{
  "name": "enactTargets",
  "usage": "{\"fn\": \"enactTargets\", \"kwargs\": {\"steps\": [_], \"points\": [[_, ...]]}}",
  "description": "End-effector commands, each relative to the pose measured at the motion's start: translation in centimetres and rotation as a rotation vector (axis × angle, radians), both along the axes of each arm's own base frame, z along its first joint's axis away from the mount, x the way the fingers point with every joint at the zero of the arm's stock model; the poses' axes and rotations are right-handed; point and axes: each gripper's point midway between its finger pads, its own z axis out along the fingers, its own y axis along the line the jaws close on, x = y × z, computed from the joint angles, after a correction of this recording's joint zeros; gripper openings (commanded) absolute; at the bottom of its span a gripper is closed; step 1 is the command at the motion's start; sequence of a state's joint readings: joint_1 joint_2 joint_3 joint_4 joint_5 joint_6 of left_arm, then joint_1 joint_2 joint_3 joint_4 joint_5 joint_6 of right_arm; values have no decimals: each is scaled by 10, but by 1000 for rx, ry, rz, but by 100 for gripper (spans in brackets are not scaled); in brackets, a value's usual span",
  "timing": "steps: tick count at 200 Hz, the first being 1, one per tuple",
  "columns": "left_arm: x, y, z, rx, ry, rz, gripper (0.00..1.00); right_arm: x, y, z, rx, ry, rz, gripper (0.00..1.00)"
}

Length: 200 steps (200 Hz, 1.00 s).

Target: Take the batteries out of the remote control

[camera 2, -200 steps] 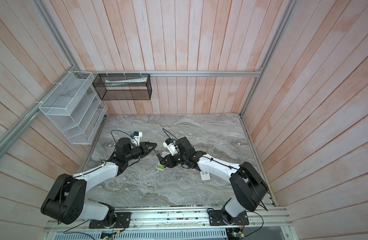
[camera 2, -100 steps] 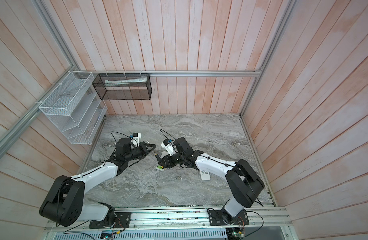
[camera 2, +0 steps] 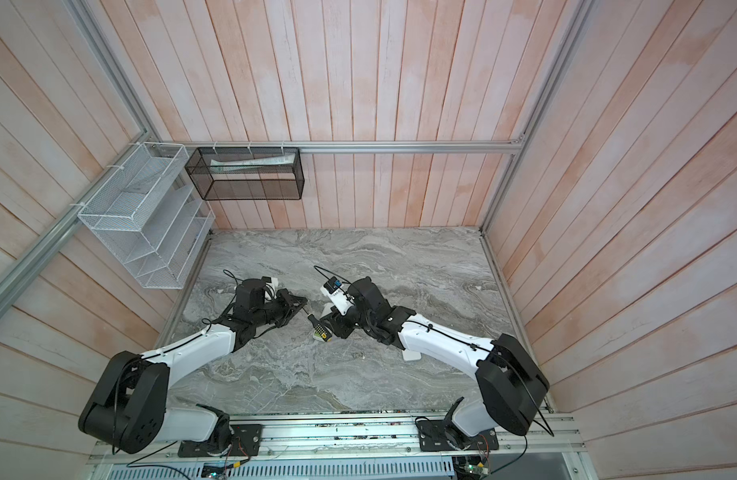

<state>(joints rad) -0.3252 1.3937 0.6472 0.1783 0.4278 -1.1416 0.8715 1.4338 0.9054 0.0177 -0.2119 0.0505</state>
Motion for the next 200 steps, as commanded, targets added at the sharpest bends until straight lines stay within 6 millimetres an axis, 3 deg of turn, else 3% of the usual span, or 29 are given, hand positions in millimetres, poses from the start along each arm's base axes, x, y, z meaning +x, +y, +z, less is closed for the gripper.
{"fn": "enactTargets", "kwargs": {"steps": [1, 81, 153, 200], "points": [[8, 4, 19, -47, -9, 61, 0, 6, -9, 6, -82, -218, -13, 53], [3, 10, 29, -154, 21, 118, 0, -19, -3, -5, -190, -415, 76, 69], [-3, 11, 29, -208, 46, 112, 0, -14, 1, 11, -156, -546, 60, 66], [-2, 13, 28, -213, 49, 115, 0, -24, 14, 1, -202, -517, 182, 62]]}}
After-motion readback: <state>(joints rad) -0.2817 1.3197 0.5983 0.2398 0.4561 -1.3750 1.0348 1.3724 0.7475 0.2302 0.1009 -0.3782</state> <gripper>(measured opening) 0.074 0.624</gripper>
